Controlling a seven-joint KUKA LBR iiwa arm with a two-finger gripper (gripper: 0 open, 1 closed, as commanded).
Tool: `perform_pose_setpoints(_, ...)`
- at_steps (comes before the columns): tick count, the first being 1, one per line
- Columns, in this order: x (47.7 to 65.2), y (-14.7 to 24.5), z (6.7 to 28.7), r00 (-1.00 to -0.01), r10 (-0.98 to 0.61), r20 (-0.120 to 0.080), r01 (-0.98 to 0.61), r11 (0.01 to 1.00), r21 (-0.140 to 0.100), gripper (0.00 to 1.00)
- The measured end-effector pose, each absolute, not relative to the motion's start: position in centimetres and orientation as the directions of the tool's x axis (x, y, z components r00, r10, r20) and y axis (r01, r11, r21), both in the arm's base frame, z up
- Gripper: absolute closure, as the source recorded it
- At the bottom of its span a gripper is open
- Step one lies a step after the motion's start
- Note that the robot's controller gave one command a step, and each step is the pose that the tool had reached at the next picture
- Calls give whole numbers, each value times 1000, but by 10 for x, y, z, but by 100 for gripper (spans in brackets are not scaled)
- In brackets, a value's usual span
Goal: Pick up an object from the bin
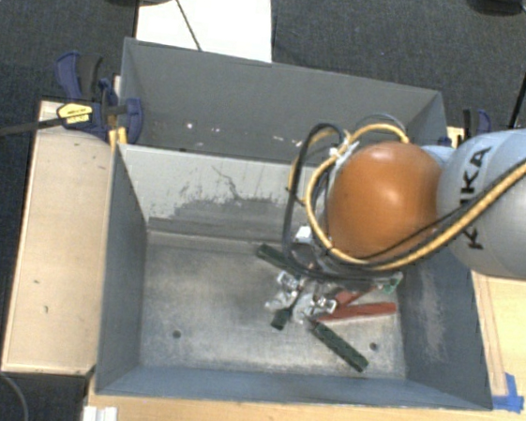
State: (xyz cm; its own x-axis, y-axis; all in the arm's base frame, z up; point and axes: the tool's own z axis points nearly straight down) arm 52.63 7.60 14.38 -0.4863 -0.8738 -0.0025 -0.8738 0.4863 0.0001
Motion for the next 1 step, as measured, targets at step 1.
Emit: perform_pose_setpoints(1,539,80,264,-516,-857,-3,-857,516,0,100)
